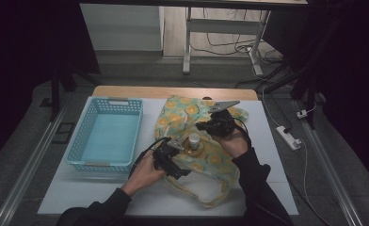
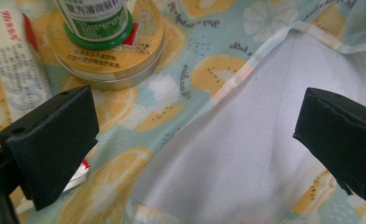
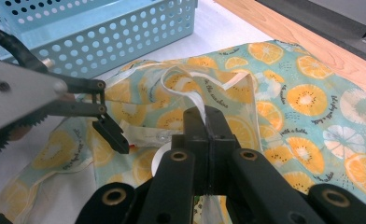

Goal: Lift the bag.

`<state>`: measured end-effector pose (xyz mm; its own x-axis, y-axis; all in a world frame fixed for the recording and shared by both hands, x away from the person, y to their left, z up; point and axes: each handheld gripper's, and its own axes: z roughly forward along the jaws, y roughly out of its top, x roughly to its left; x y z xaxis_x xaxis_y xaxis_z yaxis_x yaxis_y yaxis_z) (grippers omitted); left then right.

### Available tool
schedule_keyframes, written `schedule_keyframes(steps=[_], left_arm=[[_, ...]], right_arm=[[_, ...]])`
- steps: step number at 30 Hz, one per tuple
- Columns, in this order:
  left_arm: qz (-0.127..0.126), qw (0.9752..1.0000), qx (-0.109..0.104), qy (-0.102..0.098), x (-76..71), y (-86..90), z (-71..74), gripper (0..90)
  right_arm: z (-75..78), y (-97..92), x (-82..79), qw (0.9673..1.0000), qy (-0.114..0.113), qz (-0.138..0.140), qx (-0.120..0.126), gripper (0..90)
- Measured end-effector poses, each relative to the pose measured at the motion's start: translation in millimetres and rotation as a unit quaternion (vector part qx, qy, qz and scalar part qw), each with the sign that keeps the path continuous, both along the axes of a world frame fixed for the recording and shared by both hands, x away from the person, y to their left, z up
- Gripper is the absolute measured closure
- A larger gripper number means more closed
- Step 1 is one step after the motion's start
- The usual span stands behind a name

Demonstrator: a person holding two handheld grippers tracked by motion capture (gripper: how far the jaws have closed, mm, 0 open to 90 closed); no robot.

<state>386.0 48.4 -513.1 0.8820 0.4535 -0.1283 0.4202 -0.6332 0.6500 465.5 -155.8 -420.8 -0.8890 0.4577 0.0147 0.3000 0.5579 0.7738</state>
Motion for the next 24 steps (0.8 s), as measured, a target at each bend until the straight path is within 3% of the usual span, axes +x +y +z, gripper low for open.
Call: schedule_keyframes(steps=[8, 14, 19, 22, 24], left_arm=[[-0.019, 0.9996, 0.022, -0.003, 2.1, -6.9, -11.6, 0.2], [-0.019, 0.9977, 0.062, -0.018, 2.8, -12.1, -20.4, 1.6], [-0.018, 0.9975, 0.066, -0.02, 4.0, -12.7, -20.5, 3.4], [-0.023, 0.9974, 0.065, -0.022, 5.2, -11.4, -18.2, 9.4], [-0.02, 0.9977, 0.061, -0.023, 6.6, -9.1, -15.4, 21.9]], right_arm=[[-1.5, 0.9, 0.1, 1.0, 0.001, 0.001, -0.002, 89.2], [-2.6, 0.8, 0.8, 1.0, 0.003, 0.0, -0.003, 89.2], [-2.4, 0.5, 0.8, 1.0, 0.003, 0.0, -0.003, 89.1], [-1.9, 0.1, 0.9, 1.0, 0.002, -0.001, -0.003, 89.2], [-1.6, -0.1, 0.8, 1.0, 0.003, -0.001, -0.002, 89.2]])
